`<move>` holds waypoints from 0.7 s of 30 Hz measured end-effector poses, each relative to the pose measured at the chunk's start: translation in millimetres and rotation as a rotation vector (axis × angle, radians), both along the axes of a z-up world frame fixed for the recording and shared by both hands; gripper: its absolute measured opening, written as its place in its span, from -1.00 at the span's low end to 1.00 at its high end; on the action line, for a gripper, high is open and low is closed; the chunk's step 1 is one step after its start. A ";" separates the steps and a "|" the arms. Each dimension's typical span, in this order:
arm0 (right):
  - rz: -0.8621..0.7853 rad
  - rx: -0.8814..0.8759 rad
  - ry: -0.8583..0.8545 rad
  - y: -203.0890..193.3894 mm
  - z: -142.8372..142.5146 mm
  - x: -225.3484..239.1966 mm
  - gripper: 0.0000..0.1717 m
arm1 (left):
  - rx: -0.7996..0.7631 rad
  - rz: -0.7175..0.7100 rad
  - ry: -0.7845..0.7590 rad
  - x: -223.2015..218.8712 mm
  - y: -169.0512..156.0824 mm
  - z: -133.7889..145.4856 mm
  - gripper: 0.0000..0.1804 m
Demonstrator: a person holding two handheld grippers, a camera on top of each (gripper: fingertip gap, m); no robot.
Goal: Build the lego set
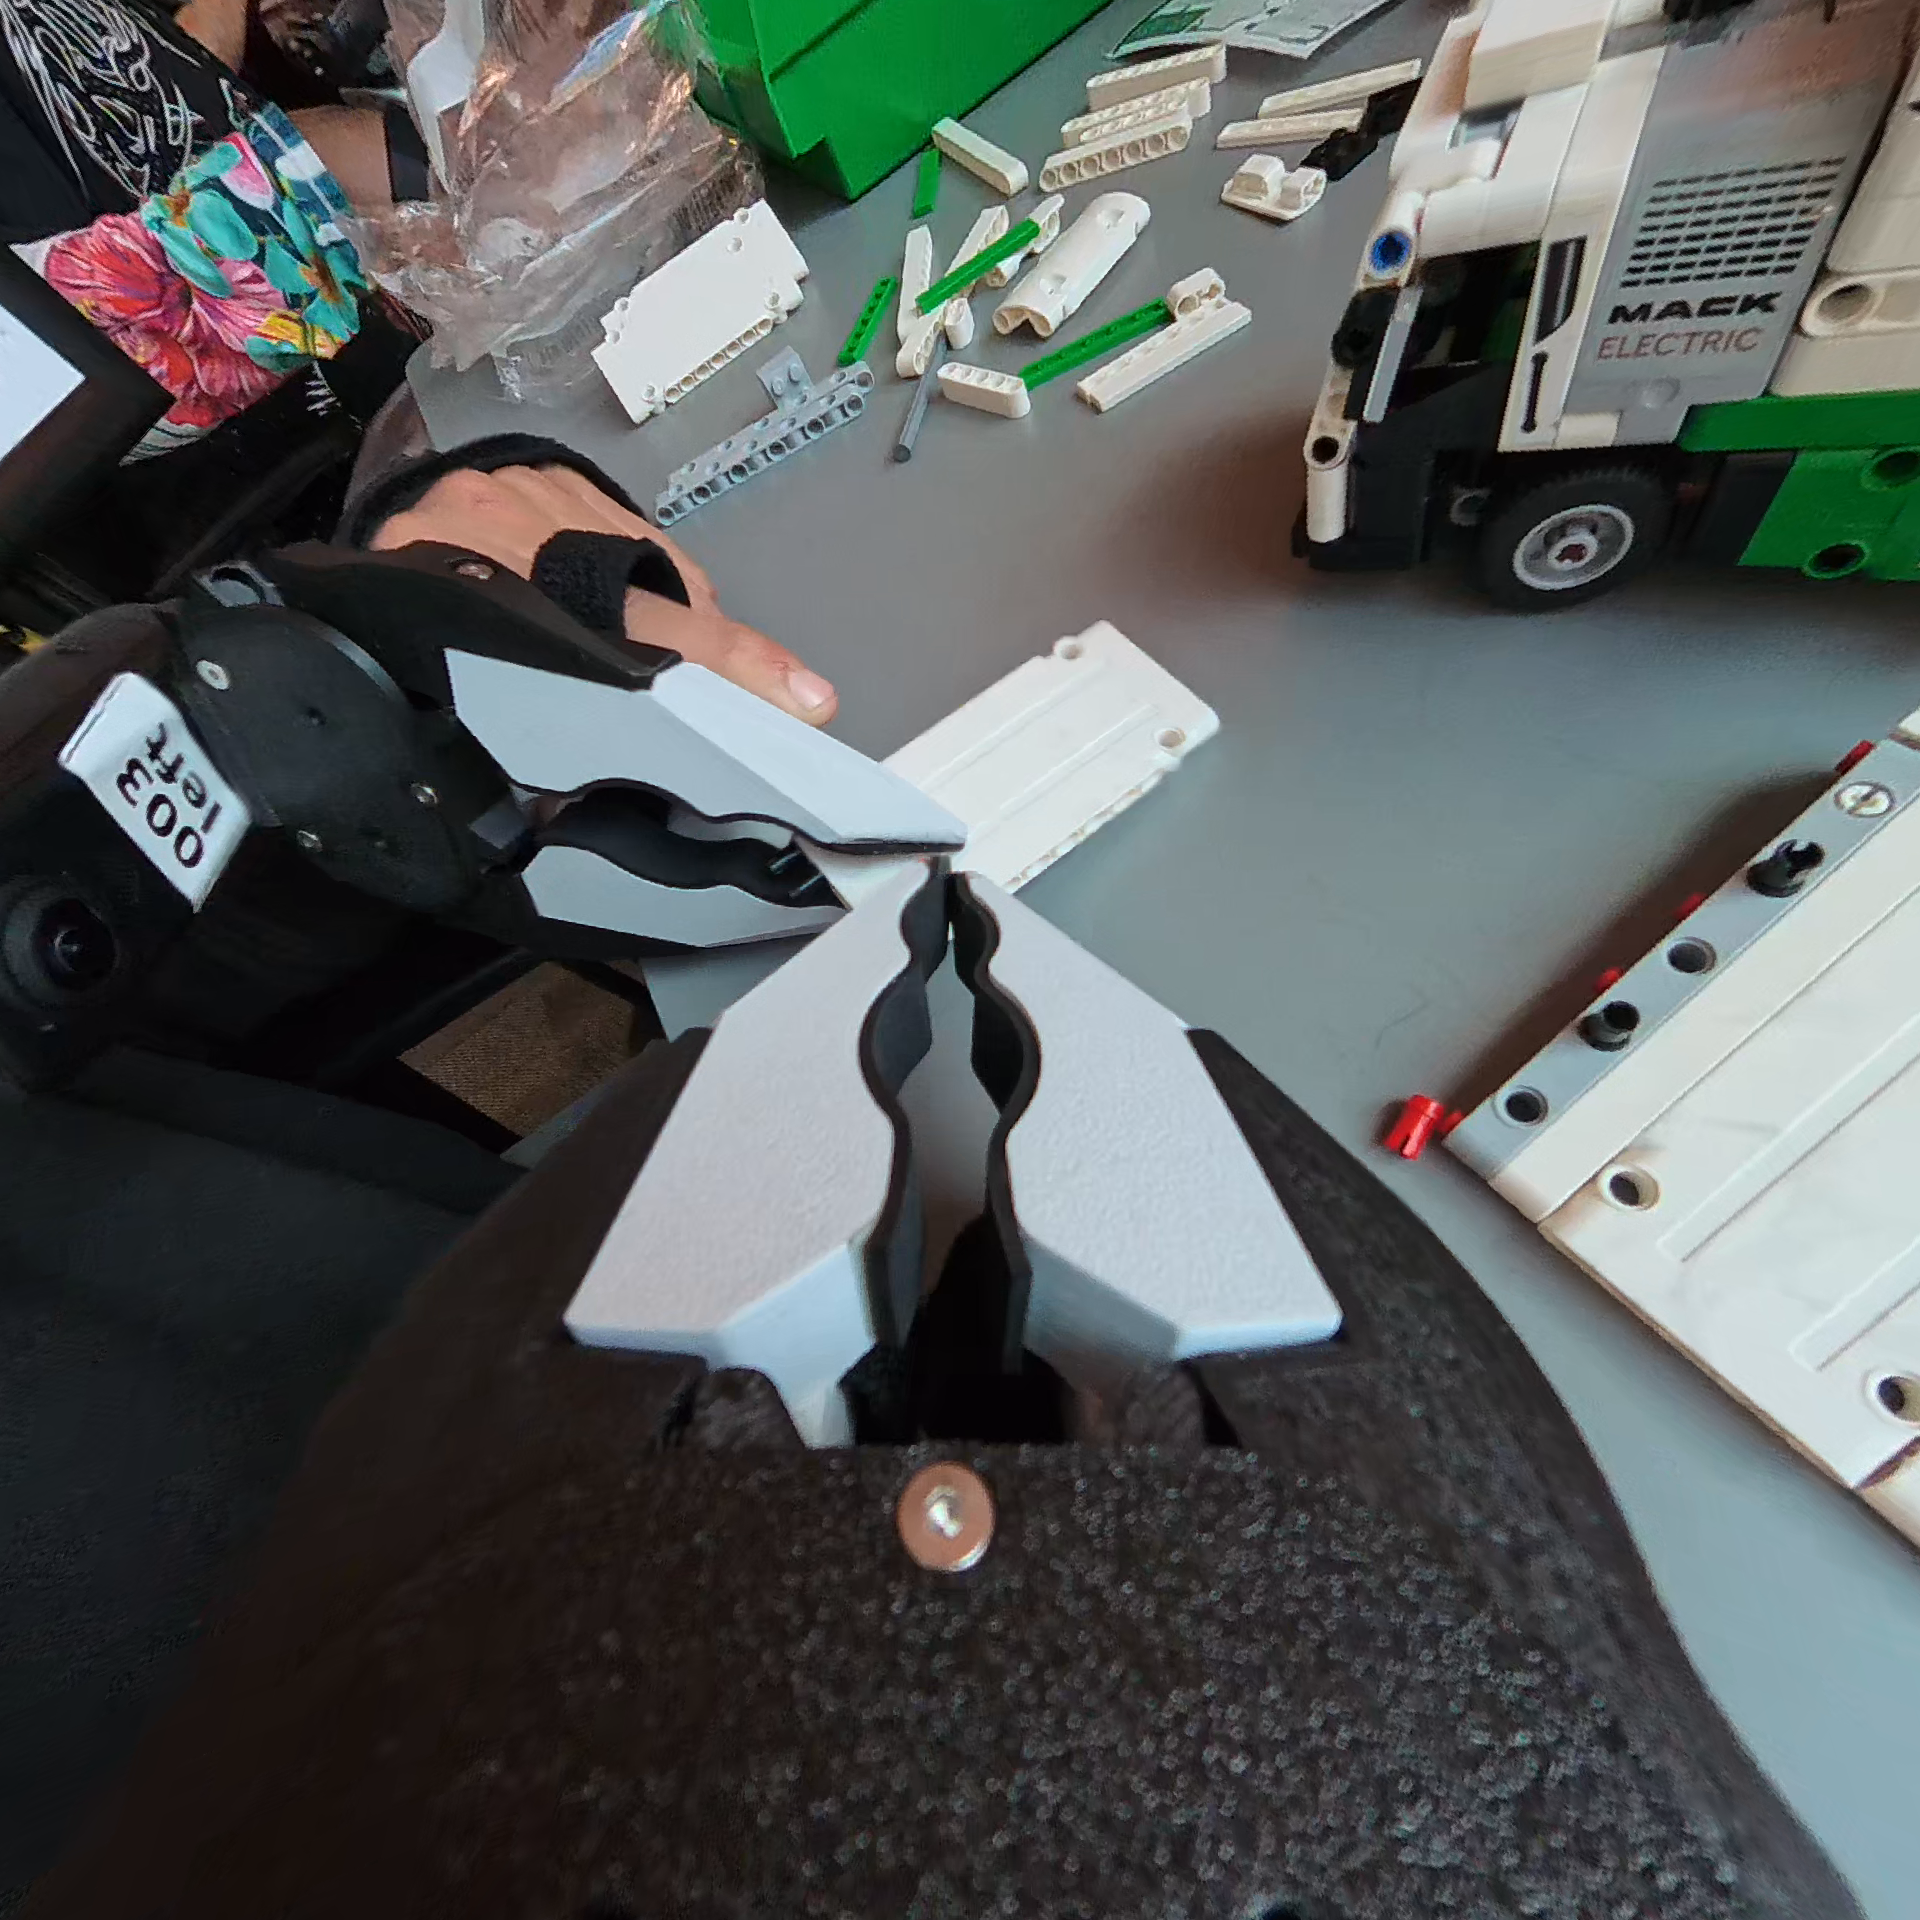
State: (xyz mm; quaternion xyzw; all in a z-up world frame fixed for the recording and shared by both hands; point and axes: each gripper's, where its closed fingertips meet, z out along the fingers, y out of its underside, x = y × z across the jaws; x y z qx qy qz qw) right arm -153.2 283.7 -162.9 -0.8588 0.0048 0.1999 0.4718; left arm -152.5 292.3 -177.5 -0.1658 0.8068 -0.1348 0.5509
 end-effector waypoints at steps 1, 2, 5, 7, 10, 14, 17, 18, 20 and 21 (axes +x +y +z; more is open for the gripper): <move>-0.004 -0.005 0.002 0.4 -0.4 1.0 -1.00 | 0.006 0.014 0.023 -0.1 1.1 -1.4 -0.84; -0.008 -0.006 0.006 0.5 -0.4 1.9 -1.00 | 0.003 0.022 0.040 -0.5 1.1 -2.3 -0.84; -0.002 0.036 0.003 -0.9 6.7 2.5 -1.00 | -0.056 0.042 0.080 -2.5 -1.7 -3.2 -0.82; 0.002 0.061 -0.022 -6.2 12.8 7.2 -1.00 | -0.098 0.058 0.116 -3.7 -3.8 -4.0 -0.80; -0.010 0.056 -0.082 -22.0 14.4 19.3 -0.99 | -0.227 0.080 0.187 -5.3 -9.3 -4.1 -0.74; -0.069 0.080 -0.105 -45.9 7.8 35.3 -0.92 | -0.423 0.130 0.285 -4.9 -13.1 -4.1 -0.64; -0.123 0.104 -0.051 -61.8 11.5 42.1 -0.88 | -0.515 0.151 0.327 -3.9 -15.0 -5.2 -0.59; -0.147 0.110 -0.056 -66.8 11.8 45.9 -0.88 | -0.538 0.150 0.341 -3.3 -18.2 -5.6 -0.58; -0.180 0.096 -0.097 -77.0 6.5 52.4 -0.88 | -0.566 0.143 0.363 -0.9 -28.2 -6.1 -0.56; -0.195 0.086 -0.120 -81.7 2.8 55.0 -0.89 | -0.567 0.142 0.362 1.0 -33.1 -5.2 -0.56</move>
